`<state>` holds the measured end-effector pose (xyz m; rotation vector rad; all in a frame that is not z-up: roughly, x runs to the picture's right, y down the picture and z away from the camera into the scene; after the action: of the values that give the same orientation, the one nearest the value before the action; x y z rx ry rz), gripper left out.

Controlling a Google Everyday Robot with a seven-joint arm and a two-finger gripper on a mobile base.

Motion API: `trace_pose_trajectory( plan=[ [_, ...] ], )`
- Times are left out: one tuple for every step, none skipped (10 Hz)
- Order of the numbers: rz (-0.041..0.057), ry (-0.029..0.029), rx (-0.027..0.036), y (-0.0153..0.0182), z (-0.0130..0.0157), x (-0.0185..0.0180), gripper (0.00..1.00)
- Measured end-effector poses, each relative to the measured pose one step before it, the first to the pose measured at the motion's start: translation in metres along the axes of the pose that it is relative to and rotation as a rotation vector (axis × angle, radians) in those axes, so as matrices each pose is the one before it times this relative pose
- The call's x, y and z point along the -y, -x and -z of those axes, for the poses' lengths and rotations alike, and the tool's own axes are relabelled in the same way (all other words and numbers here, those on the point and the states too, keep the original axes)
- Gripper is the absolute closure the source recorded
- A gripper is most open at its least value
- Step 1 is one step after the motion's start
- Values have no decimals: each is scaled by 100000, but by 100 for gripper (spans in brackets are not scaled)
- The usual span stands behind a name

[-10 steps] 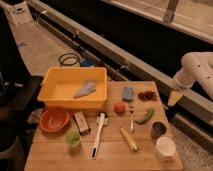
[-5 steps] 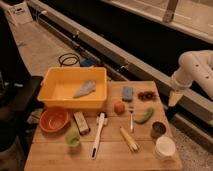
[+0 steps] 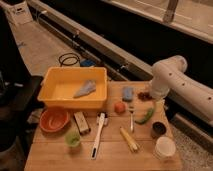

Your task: Place fork in red bowl

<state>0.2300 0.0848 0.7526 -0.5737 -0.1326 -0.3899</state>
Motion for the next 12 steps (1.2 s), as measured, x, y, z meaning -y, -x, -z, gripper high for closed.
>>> trace_pose_trajectory(
  plan=[
    [6681, 573, 731, 1533, -272, -227, 20],
    [4954, 526, 500, 1089, -273, -208, 20],
    [968, 75, 85, 223, -42, -2, 20],
    [-230, 34, -211, -121, 6, -125, 20],
    [202, 152, -501, 25, 23, 134, 20],
    [1240, 1165, -734, 45, -346, 480, 20],
    [1115, 1163, 222, -269, -814, 895, 20],
    [623, 1767, 947, -489, -965, 818, 20],
    [544, 1997, 1542, -144, -1145, 463, 20],
    [488, 2175, 2347, -87, -1662, 530, 20],
    [76, 2171, 3160, -428, -1876, 679, 20],
    [352, 883, 2423, -95, -893, 650, 20]
  ],
)
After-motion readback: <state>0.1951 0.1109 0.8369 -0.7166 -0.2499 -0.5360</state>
